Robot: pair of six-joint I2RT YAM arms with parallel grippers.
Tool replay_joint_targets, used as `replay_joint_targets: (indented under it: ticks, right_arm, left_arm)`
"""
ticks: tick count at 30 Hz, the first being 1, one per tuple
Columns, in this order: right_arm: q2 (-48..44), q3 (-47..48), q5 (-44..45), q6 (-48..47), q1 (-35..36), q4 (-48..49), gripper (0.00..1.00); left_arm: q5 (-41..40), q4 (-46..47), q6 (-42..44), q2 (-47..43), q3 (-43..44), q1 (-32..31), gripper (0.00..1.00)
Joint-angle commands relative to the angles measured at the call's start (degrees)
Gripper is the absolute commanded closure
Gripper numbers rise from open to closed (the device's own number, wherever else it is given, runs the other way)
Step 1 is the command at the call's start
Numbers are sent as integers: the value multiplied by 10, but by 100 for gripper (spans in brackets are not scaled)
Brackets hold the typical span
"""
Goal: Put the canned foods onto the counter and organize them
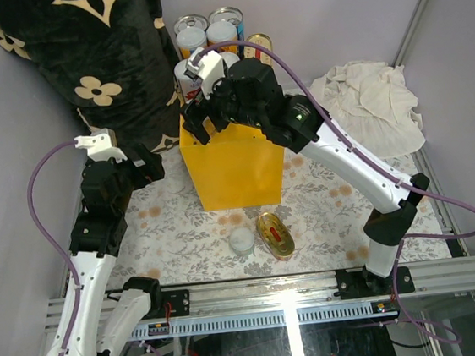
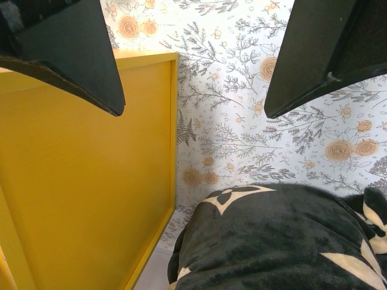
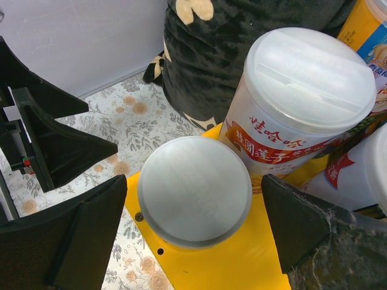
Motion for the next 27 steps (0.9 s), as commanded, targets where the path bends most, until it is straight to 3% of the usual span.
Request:
replay_joint_targets:
  ticks: [1,14,21,27]
  right_arm:
    - [-18,10,-3,1,-1,33,0]
    - [-209,-171,36,3,-2,139,1]
    - [-369,-436,65,30,-2,211,1]
    - [-461,-602,81,95,-3,164,0]
  left_arm:
    - [11,10,14,1,-4,4,0]
    - [20,10,12,2,-1,6,0]
    - [27,14,11,-5,-8,6,0]
    - [45,15,9,0,-7,6,0]
